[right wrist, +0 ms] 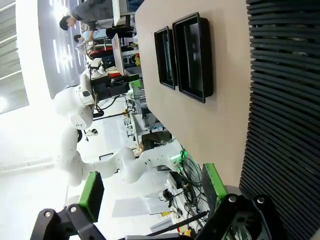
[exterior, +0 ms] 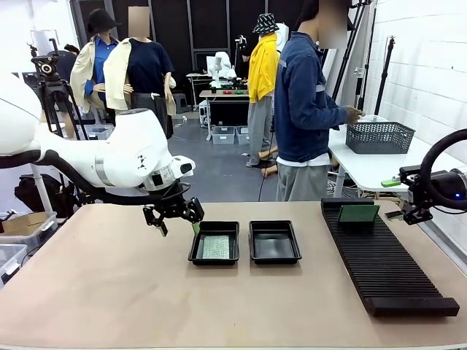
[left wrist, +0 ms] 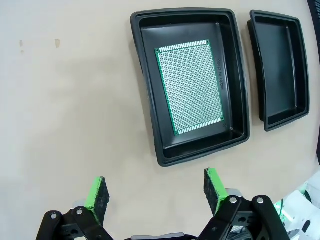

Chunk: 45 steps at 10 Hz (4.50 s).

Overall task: Inspect and transfer BCBs to ESD trays.
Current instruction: Pick up the ESD tray and place it on the left side of the table.

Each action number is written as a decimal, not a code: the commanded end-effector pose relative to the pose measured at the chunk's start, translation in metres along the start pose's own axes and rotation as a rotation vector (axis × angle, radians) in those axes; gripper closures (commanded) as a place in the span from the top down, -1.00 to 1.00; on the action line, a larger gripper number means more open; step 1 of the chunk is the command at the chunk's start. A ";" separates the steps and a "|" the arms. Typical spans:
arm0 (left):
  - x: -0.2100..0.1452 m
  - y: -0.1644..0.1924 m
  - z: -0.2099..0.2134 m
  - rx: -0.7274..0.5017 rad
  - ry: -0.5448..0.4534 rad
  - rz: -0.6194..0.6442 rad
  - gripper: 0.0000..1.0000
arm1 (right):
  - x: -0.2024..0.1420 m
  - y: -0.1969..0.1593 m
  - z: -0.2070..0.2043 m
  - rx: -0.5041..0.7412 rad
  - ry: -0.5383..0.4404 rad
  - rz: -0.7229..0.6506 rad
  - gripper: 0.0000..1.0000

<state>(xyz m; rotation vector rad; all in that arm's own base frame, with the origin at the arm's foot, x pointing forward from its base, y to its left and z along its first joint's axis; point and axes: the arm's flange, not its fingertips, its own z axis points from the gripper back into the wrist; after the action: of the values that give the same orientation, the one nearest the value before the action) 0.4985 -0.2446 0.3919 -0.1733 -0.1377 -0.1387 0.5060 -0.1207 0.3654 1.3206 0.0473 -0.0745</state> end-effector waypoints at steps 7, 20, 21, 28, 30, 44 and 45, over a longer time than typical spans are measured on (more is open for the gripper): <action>0.023 -0.006 -0.061 -0.045 -0.048 0.052 1.00 | 0.000 0.002 -0.003 -0.009 0.009 0.003 1.00; 0.032 0.003 -0.079 -0.048 -0.010 0.105 -1.00 | 0.000 0.002 -0.003 -0.009 0.009 0.003 1.00; 0.032 0.004 -0.077 -0.057 0.007 0.091 -1.00 | 0.000 0.002 -0.003 -0.009 0.009 0.003 1.00; 0.028 0.005 -0.080 -0.046 -0.014 0.075 -1.00 | 0.000 0.002 -0.003 -0.009 0.009 0.003 1.00; 0.028 0.005 -0.080 -0.046 -0.014 0.075 -1.00 | 0.000 0.002 -0.003 -0.009 0.009 0.003 1.00; 0.007 0.117 -0.029 -0.010 -0.015 0.062 -1.00 | 0.000 0.002 -0.003 -0.009 0.009 0.003 1.00; 0.005 0.129 -0.026 -0.016 -0.022 0.076 -1.00 | 0.000 0.002 -0.003 -0.009 0.009 0.003 1.00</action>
<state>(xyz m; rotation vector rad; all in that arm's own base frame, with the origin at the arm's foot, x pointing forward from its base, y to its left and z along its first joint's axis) 0.5310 -0.1349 0.3440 -0.1743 -0.1408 -0.0600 0.5062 -0.1192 0.3659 1.3197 0.0489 -0.0709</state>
